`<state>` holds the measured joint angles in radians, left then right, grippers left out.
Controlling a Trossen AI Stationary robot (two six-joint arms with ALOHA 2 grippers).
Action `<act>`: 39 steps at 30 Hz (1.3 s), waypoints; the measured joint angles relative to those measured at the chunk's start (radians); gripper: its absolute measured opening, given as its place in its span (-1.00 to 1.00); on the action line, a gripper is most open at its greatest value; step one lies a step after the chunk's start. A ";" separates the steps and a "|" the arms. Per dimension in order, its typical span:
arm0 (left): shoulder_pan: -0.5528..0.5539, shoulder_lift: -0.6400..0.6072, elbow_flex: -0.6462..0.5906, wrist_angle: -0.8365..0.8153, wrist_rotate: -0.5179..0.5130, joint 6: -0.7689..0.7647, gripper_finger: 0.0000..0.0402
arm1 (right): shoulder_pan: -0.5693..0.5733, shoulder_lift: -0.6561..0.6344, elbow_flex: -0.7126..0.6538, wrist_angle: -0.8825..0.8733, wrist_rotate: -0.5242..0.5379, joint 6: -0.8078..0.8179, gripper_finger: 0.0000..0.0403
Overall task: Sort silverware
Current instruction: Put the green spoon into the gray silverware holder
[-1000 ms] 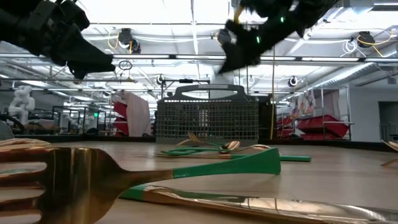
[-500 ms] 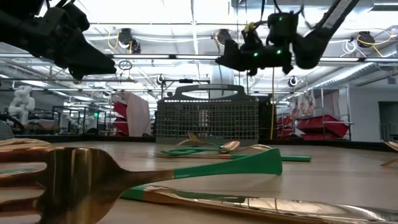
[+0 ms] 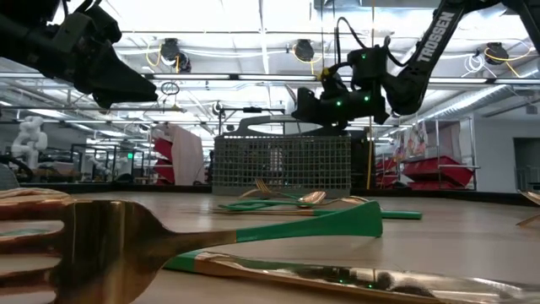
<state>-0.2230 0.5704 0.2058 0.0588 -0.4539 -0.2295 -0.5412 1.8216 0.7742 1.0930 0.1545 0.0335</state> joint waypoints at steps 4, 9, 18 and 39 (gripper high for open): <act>0.000 0.000 0.000 -0.001 -0.001 0.000 -0.22 | 0.013 -0.025 -0.001 -0.048 0.003 -0.001 -0.72; 0.000 0.000 0.000 -0.001 -0.001 0.000 -0.22 | 0.033 -0.045 -0.003 -0.085 0.005 -0.011 -0.41; 0.000 0.000 0.000 -0.022 -0.001 -0.001 -0.22 | 0.064 -0.135 -0.004 -0.177 0.060 -0.083 -0.14; 0.000 0.000 0.000 -0.052 -0.001 -0.004 -0.22 | 0.295 -0.431 0.002 -0.692 0.076 -0.132 -0.01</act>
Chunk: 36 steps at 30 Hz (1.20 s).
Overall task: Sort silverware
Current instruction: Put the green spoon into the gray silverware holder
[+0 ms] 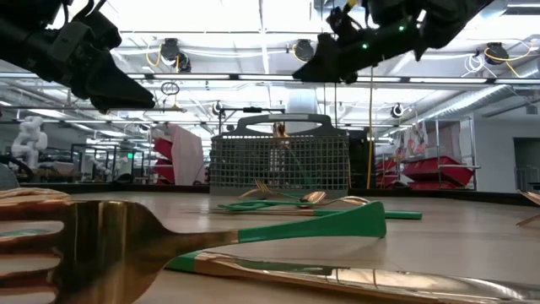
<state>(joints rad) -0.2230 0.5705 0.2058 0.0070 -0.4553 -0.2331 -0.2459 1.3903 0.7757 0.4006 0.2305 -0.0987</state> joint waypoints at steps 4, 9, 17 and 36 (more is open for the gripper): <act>0.000 0.001 0.000 0.001 -0.019 -0.001 -0.22 | 0.044 0.073 -0.002 -0.139 0.002 0.136 0.00; 0.000 0.001 0.000 0.002 -0.051 -0.001 -0.22 | 0.059 0.240 0.016 -0.143 0.002 0.189 0.00; 0.000 0.001 0.000 -0.011 -0.051 -0.023 -0.22 | 0.058 0.408 0.166 -0.222 0.006 0.195 0.00; 0.000 0.001 0.000 -0.054 -0.051 -0.051 -0.22 | 0.266 0.354 0.215 -0.583 -0.093 0.079 0.00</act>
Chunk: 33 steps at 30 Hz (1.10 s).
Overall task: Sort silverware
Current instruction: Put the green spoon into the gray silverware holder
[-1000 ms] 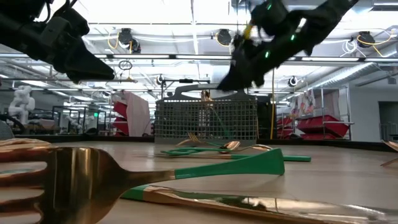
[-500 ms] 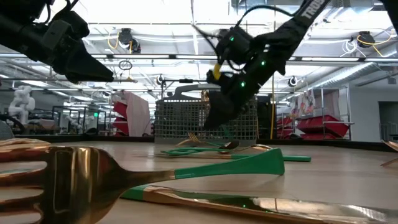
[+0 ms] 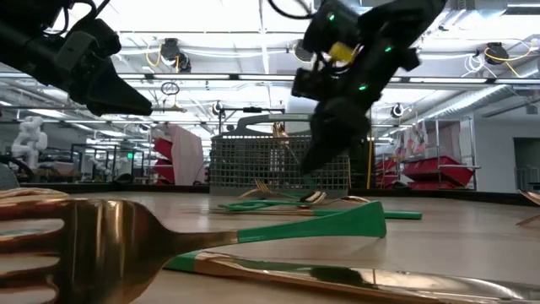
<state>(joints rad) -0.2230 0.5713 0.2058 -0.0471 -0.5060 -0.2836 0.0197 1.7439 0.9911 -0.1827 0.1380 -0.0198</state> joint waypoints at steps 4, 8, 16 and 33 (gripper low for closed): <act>0.000 0.000 0.000 0.002 0.000 0.000 -0.22 | 0.100 0.011 0.000 -0.015 -0.019 0.017 0.00; 0.000 0.000 0.000 0.004 0.000 0.000 -0.22 | 0.143 0.012 0.000 -0.017 -0.004 0.068 0.00; 0.000 0.000 0.000 0.004 0.000 -0.015 -0.22 | 0.174 0.028 0.000 0.001 -0.007 0.137 0.00; 0.000 0.011 0.000 -0.015 0.000 -0.025 -0.22 | 0.174 0.132 0.004 -0.006 0.009 0.218 -0.51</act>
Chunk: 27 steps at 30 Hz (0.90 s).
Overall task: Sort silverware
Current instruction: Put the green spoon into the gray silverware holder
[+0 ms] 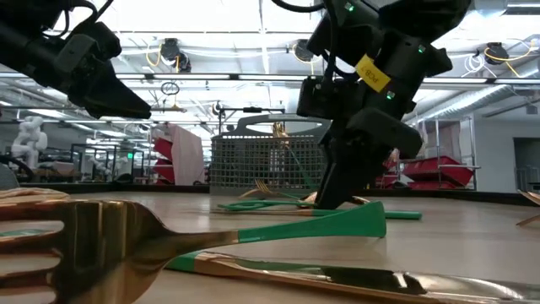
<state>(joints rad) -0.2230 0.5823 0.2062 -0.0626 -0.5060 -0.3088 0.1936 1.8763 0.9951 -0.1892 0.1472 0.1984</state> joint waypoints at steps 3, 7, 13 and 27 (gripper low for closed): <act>0.000 0.000 0.000 0.000 0.000 0.000 -0.22 | -0.001 0.001 0.000 -0.012 0.010 -0.003 -0.88; 0.000 0.000 0.000 -0.001 0.000 0.000 -0.22 | -0.001 -0.001 -0.001 -0.014 0.015 -0.002 -0.96; 0.000 0.000 0.000 -0.002 0.000 0.001 -0.22 | 0.036 -0.034 0.002 -0.039 0.088 -0.016 -0.99; 0.000 0.000 0.000 -0.031 0.002 0.000 -0.22 | -0.008 -0.259 0.167 -0.381 0.523 -0.216 -1.00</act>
<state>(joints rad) -0.2230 0.5823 0.2062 -0.0935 -0.5041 -0.3093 0.1855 1.6171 1.1616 -0.5704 0.6705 -0.0173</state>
